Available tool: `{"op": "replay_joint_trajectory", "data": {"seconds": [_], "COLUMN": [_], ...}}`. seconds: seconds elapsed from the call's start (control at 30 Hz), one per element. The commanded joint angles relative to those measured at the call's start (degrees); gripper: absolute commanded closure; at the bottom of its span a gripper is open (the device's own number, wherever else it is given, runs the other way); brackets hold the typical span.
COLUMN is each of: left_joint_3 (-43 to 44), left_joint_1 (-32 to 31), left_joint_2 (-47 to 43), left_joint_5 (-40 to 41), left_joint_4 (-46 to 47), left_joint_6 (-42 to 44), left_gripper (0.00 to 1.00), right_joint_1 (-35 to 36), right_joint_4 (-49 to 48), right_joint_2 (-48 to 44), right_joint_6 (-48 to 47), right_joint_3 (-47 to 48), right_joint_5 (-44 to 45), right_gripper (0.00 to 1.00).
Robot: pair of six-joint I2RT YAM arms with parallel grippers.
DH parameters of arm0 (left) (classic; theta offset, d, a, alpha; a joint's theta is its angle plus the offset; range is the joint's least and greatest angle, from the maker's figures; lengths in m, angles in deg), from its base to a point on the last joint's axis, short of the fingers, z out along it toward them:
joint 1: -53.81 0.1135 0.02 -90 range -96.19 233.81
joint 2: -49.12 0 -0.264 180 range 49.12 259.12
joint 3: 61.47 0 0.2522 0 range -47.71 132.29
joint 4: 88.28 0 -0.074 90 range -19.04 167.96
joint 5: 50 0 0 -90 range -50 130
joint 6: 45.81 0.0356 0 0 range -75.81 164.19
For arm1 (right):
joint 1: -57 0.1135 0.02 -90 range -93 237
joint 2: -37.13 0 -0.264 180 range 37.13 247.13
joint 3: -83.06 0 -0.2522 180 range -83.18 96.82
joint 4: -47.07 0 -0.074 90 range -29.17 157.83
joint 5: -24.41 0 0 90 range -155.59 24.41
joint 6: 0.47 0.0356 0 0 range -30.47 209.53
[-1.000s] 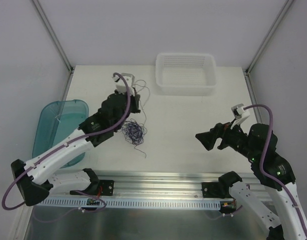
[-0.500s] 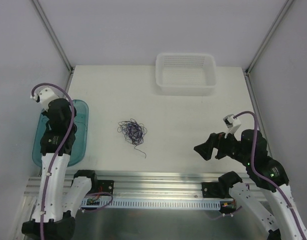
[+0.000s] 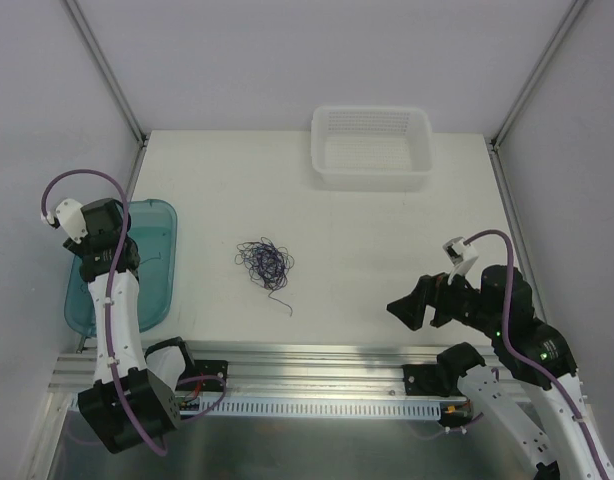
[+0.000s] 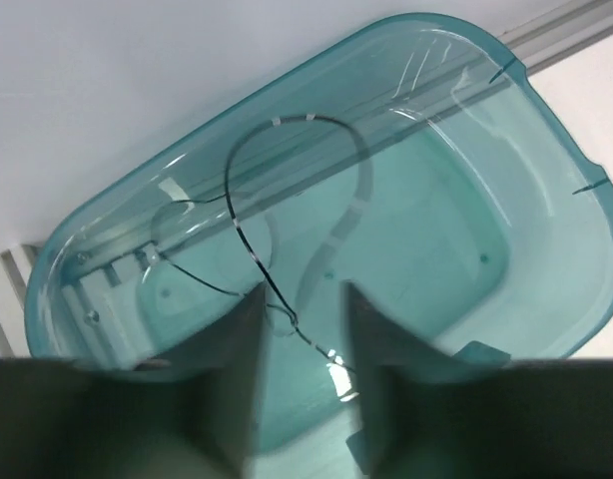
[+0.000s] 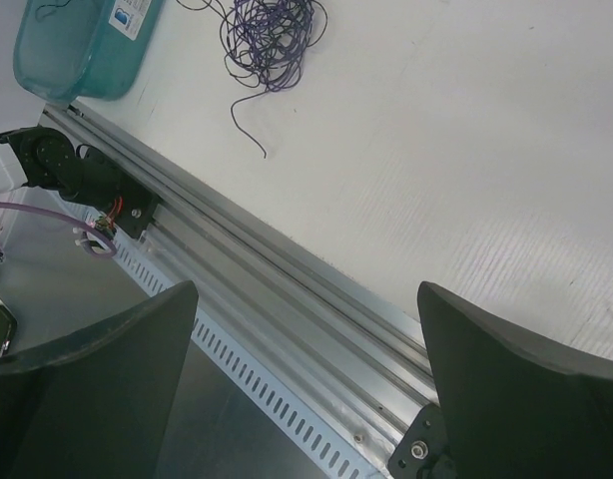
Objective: Untangle the cables
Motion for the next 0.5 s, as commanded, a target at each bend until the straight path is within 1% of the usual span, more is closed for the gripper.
{"op": "replay_joint_trajectory", "data": {"seconds": [0.0,0.07,0.1,0.23,0.27,0.33,0.37,0.4,0.47], "left_joint_3": [1.7,1.9,1.7,2.1,2.2,2.6,2.8,2.9,3.5], "left_joint_1": [0.5,0.5,0.5,0.5,0.4,-1.3,-2.7,-6.4,-11.5], "left_joint_2": [0.3,-1.5,-2.0,-4.4,-5.2,-5.6,-5.6,-5.4,-3.7], "left_joint_5": [0.5,-0.4,-0.6,-7.6,-14.9,-22.9,-28.6,-32.1,-37.7], "left_joint_4": [2.6,2.6,2.6,2.6,2.6,2.8,2.8,3.0,2.8], "left_joint_6": [-2.6,-2.4,-2.3,-1.5,-1.5,-0.8,-0.1,0.7,3.6], "left_gripper": [0.39,0.02,0.01,0.01,0.01,0.01,0.01,0.01,0.01], "right_joint_1": [0.2,0.2,0.2,0.3,0.2,0.4,0.5,0.6,1.5], "right_joint_4": [1.2,1.0,0.5,-2.0,-2.5,-4.3,-5.0,-6.6,-8.4], "right_joint_2": [-0.1,1.0,1.6,5.0,5.8,8.4,9.2,10.8,12.2], "right_joint_6": [1.1,1.5,1.6,2.4,2.5,3.2,3.3,3.7,4.6], "right_joint_3": [-0.5,-0.5,-0.6,-0.4,-0.4,-0.6,-0.6,-0.6,-0.9], "right_joint_5": [-0.6,-0.2,-0.2,-0.5,-0.5,-0.4,-0.1,0.0,0.7], "right_gripper": [0.03,0.03,0.03,0.03,0.03,0.03,0.03,0.03,0.03]}}
